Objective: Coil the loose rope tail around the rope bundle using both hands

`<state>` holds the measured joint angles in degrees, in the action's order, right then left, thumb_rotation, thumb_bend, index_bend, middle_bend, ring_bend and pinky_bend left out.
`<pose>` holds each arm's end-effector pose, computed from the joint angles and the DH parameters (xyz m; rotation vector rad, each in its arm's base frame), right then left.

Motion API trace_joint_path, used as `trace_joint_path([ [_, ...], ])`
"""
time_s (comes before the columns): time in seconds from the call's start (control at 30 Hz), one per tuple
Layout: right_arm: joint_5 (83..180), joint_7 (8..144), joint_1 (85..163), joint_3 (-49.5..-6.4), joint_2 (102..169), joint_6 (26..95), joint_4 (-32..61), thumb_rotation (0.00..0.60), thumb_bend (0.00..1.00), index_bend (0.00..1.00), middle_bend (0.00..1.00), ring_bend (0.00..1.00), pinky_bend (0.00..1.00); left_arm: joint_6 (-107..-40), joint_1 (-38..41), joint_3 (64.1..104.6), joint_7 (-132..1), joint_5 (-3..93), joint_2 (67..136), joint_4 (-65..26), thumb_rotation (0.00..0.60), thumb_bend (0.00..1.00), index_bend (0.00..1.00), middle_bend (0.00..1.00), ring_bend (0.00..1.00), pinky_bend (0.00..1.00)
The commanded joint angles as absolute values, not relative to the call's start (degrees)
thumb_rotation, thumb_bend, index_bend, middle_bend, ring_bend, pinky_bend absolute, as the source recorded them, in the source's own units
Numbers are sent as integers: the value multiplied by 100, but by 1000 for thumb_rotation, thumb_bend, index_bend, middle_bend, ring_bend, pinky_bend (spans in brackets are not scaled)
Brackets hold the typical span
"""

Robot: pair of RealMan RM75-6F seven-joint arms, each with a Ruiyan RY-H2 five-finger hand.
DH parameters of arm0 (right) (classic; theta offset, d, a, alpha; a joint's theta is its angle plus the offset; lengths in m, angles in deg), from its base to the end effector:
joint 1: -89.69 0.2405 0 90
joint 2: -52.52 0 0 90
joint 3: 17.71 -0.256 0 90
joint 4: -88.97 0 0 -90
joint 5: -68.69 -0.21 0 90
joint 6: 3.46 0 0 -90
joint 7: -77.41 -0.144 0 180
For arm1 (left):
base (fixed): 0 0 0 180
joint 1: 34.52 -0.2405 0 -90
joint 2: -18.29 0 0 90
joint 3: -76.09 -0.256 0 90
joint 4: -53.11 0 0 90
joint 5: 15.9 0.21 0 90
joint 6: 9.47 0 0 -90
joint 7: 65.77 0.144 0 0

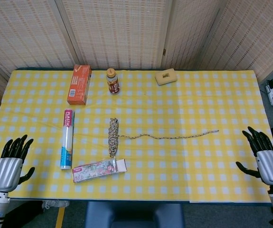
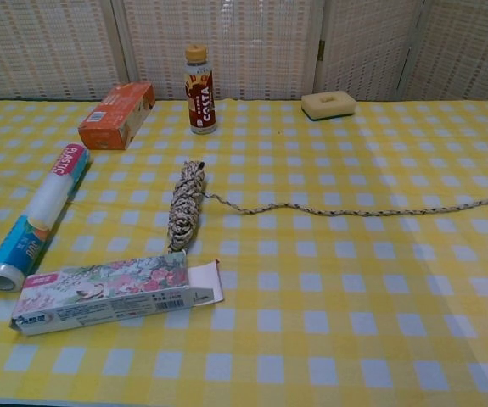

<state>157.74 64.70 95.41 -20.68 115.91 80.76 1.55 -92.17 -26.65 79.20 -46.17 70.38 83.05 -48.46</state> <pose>-0.3199 -0.1875 0.1672 1.3961 -0.9804 1.0264 -0.2672 0.1930 0.1373 -1.5151 -0.7559 -0.8070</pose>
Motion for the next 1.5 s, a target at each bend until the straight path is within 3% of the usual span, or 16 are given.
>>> trace_joint_path([
  [0.03,15799,6424,9489,-2056,11574,8169,176,600,266,0,0,0,0,-9161,-2587,7931,-4639,7117,8268,-4921,600,318,114,7,0,0],
  [0.2,15872,6360,9387,-2024,11538,8368,182,600,265,0,0,0,0,-8866,-2263,7993,-4762,7393,8160,-5113,600,318,150,33,13,0],
  [0.47,15987,6365,9242,-1955,11508,8608,108,600,266,0,0,0,0,-7849,-1391,8257,-4716,7425,8234,-5512,600,318,169,91,57,0],
  [0.77,16047,6436,9102,-1892,11461,8780,24,600,266,0,0,0,0,-6755,-326,8790,-4295,6242,9162,-5419,600,319,175,110,91,50],
  [1.2,16007,6392,8982,-1867,11415,8845,59,600,265,0,0,0,0,-6590,616,9033,-3207,4806,11019,-4180,600,297,146,124,120,74],
  [1.5,16000,6345,9002,-1876,11424,8774,104,600,265,0,0,0,0,-7007,945,9060,-2569,4183,11991,-3307,600,294,128,123,87,55],
])
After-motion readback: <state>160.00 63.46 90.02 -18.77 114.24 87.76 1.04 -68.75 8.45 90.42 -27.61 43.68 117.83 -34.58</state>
